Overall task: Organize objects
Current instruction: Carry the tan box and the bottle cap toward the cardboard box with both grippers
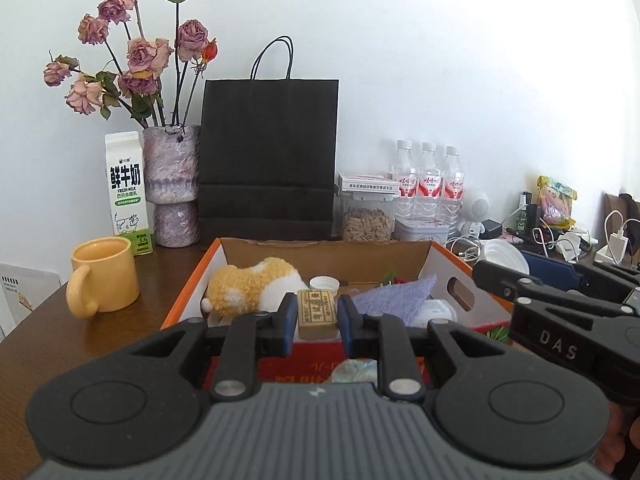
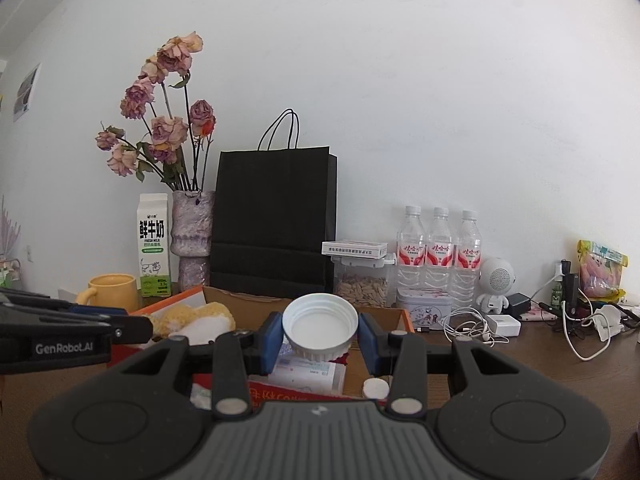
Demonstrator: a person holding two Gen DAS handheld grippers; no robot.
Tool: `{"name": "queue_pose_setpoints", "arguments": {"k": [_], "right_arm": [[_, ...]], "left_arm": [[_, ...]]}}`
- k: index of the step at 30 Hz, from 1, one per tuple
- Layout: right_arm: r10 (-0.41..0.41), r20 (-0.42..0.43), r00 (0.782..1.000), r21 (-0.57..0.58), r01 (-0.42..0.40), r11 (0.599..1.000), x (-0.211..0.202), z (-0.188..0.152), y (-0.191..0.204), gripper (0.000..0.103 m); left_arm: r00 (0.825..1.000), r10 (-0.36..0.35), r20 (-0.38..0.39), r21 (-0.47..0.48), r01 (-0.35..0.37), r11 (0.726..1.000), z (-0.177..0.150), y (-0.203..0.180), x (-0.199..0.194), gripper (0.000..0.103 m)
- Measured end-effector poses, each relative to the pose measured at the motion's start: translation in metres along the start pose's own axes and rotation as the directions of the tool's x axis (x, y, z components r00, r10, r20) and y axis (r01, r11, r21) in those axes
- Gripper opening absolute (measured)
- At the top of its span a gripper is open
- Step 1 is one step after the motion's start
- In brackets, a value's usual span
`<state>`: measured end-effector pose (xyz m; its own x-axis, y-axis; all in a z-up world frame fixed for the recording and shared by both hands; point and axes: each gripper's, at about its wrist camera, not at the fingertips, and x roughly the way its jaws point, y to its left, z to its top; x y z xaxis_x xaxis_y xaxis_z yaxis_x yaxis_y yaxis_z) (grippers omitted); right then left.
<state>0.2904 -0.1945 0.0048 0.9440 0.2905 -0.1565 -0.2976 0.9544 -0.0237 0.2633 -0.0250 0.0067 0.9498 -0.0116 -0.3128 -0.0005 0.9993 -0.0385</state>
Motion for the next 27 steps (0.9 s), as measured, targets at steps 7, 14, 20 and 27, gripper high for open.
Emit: {"name": "queue_pose_setpoints", "arguments": {"k": [7, 14, 20, 27], "right_arm": [[-0.001, -0.034, 0.999, 0.052, 0.003, 0.999, 0.055, 0.005, -0.006, 0.039], [-0.001, -0.058, 0.998, 0.065, 0.005, 0.998, 0.091, 0.005, -0.016, 0.039], [0.008, -0.102, 0.995, 0.077, 0.000, 0.997, 0.109, -0.004, -0.022, 0.039], [0.032, -0.117, 0.993, 0.072, -0.024, 0.997, 0.113, -0.006, -0.020, 0.039]], "left_arm": [[1.000, 0.004, 0.001, -0.071, -0.004, 0.997, 0.023, -0.002, 0.046, 0.022], [1.000, -0.012, 0.003, -0.063, 0.012, 0.998, 0.032, -0.006, 0.082, 0.022], [1.000, -0.023, -0.016, -0.032, 0.022, 0.999, 0.030, -0.003, 0.101, 0.022], [1.000, -0.018, -0.014, -0.022, 0.018, 1.000, 0.028, 0.000, 0.108, 0.022]]}}
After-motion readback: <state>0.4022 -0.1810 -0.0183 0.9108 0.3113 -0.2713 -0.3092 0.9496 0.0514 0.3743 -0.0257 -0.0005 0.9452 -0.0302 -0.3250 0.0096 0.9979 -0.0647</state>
